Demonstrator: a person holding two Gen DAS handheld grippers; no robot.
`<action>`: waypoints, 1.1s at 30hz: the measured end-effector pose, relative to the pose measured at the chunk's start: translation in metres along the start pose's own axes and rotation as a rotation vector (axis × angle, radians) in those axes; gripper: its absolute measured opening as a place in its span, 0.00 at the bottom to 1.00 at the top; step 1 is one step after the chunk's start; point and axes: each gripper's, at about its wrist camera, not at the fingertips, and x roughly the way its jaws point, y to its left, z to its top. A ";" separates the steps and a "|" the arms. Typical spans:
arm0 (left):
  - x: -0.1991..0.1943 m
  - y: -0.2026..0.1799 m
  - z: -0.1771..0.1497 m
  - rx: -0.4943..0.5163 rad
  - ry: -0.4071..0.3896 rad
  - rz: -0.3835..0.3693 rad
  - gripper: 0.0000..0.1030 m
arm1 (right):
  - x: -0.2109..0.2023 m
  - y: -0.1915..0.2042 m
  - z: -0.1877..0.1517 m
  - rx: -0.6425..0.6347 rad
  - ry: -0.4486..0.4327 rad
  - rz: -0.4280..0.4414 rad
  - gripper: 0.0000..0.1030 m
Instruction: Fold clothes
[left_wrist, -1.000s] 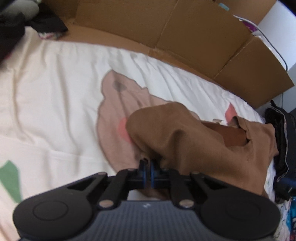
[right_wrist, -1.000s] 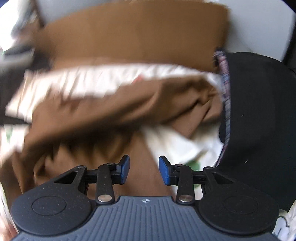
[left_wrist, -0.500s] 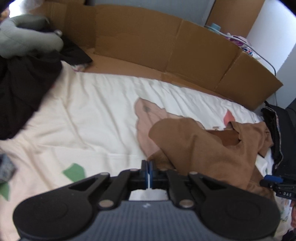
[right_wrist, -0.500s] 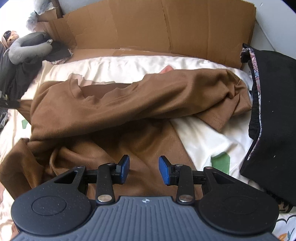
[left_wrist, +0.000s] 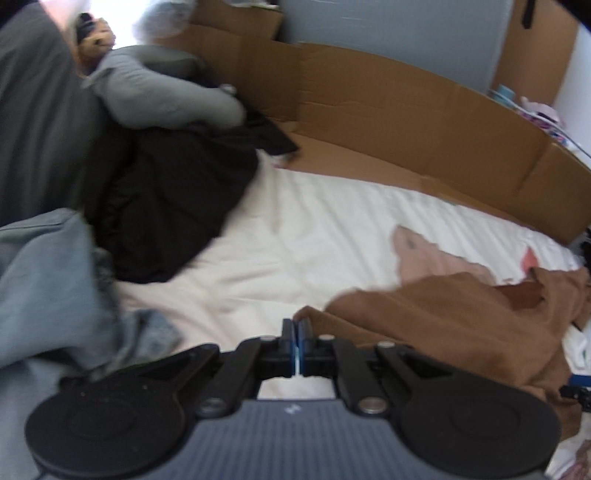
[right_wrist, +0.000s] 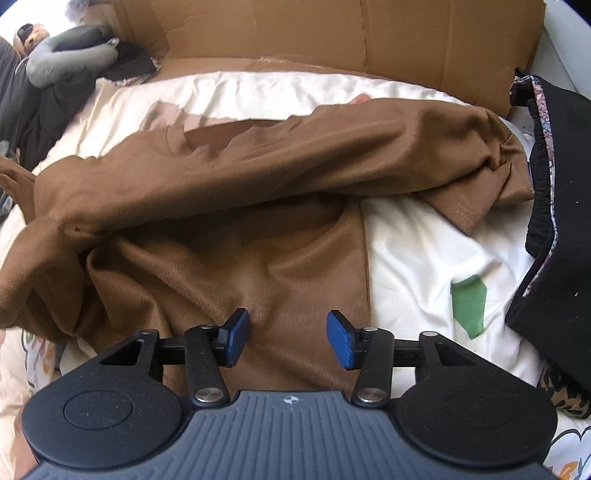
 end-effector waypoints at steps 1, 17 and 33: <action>-0.002 0.005 0.000 0.004 -0.002 0.020 0.01 | 0.001 0.001 -0.001 -0.003 0.003 -0.001 0.54; 0.007 0.066 0.027 0.094 -0.034 0.281 0.01 | 0.005 0.001 -0.003 -0.019 0.036 -0.046 0.57; 0.054 0.113 0.049 0.179 0.002 0.417 0.01 | 0.006 0.006 0.001 -0.057 0.052 -0.084 0.58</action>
